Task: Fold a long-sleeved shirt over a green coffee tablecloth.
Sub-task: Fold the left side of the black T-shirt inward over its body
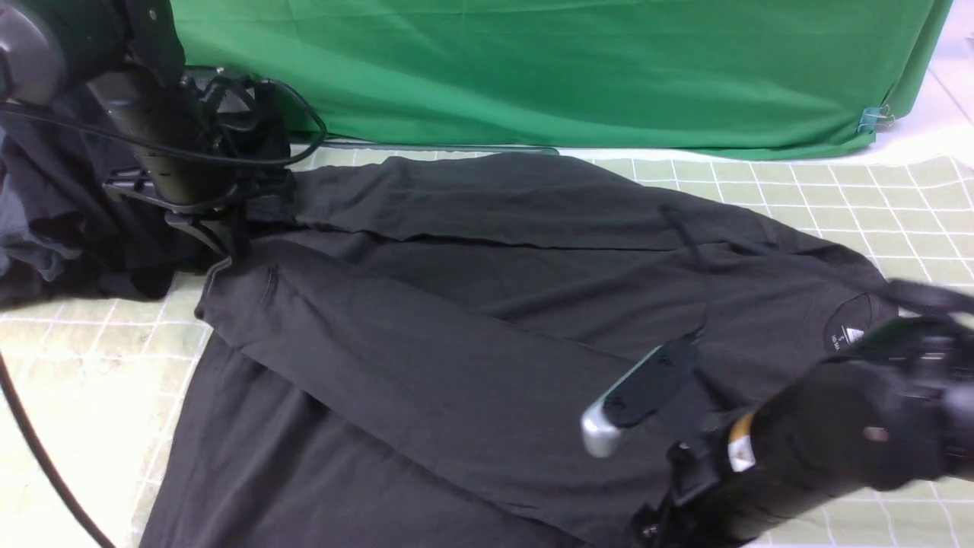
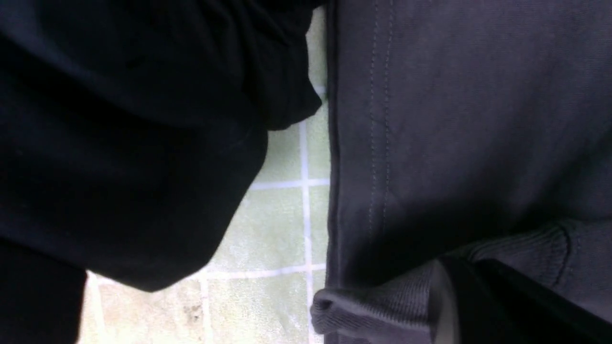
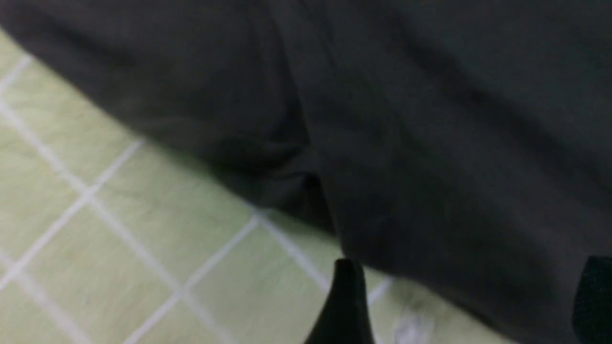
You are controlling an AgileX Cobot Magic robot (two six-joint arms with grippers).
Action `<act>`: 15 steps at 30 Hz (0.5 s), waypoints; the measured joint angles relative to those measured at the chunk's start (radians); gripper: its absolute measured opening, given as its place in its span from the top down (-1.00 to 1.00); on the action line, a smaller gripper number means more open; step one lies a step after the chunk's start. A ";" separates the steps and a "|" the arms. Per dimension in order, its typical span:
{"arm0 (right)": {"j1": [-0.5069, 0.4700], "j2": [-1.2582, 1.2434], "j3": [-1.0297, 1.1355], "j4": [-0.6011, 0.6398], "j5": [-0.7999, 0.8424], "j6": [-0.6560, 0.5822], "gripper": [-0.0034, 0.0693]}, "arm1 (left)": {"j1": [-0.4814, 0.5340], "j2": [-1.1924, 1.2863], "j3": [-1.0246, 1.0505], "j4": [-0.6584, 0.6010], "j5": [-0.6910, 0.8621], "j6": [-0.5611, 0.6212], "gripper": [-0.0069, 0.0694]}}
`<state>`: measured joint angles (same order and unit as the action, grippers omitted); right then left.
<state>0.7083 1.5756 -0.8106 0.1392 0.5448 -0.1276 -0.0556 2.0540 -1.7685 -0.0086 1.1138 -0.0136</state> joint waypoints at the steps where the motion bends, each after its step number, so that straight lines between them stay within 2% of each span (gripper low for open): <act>1: 0.000 0.028 -0.010 -0.001 -0.012 -0.005 -0.67 | 0.000 0.000 0.000 0.000 0.000 0.000 0.81; 5: 0.000 0.071 -0.039 -0.001 -0.014 -0.015 -0.59 | 0.000 0.000 0.000 -0.008 0.000 0.003 0.81; 7: 0.000 0.091 -0.050 -0.001 -0.007 -0.024 -0.22 | 0.000 0.000 0.000 -0.021 0.007 0.003 0.81; 8: 0.000 0.093 -0.052 -0.001 -0.004 -0.024 0.04 | 0.000 0.000 0.000 -0.022 0.014 0.003 0.81; 9: 0.000 0.093 -0.051 -0.001 -0.001 -0.024 0.09 | 0.000 0.000 0.000 -0.022 0.016 0.003 0.81; 10: 0.000 0.092 -0.053 -0.002 0.013 -0.024 0.51 | 0.000 0.000 0.000 -0.022 0.029 0.003 0.81; 11: 0.000 0.089 -0.053 -0.003 0.027 -0.024 0.67 | 0.000 0.000 0.000 -0.022 0.035 0.003 0.81; 13: 0.001 0.073 -0.053 -0.003 0.068 -0.019 0.82 | 0.000 0.000 0.000 -0.025 0.054 0.007 0.81; 15: 0.007 0.047 -0.051 -0.004 0.104 0.002 0.85 | 0.000 0.000 0.000 -0.036 0.069 0.014 0.81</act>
<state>0.7156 1.6222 -0.8612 0.1349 0.6491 -0.1257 -0.0556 2.0540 -1.7685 -0.0441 1.1826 0.0000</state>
